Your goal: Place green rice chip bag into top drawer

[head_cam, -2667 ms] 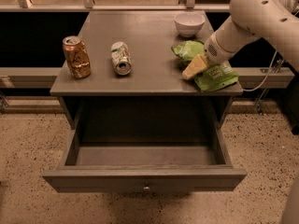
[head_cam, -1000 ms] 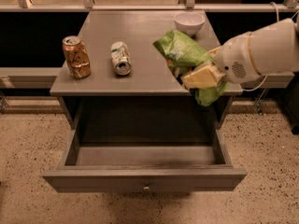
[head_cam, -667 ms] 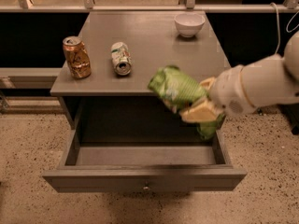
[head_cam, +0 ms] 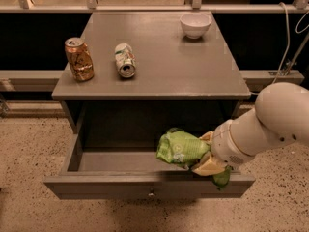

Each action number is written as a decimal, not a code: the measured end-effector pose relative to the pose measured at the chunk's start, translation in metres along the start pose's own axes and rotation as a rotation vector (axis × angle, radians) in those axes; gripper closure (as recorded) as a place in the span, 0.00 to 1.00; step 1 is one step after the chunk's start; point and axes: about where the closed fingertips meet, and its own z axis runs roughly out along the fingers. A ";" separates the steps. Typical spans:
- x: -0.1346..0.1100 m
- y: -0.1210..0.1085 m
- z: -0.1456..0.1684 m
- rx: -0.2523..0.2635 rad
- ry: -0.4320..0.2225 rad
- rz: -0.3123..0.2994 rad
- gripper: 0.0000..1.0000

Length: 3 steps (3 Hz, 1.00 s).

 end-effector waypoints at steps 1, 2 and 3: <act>-0.029 -0.016 0.014 0.016 0.025 -0.102 1.00; -0.068 -0.042 0.040 0.023 0.047 -0.228 1.00; -0.066 -0.055 0.085 0.007 0.038 -0.306 0.84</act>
Offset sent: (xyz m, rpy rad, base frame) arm 0.1050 0.1216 -0.0033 -0.1362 -0.1878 0.3224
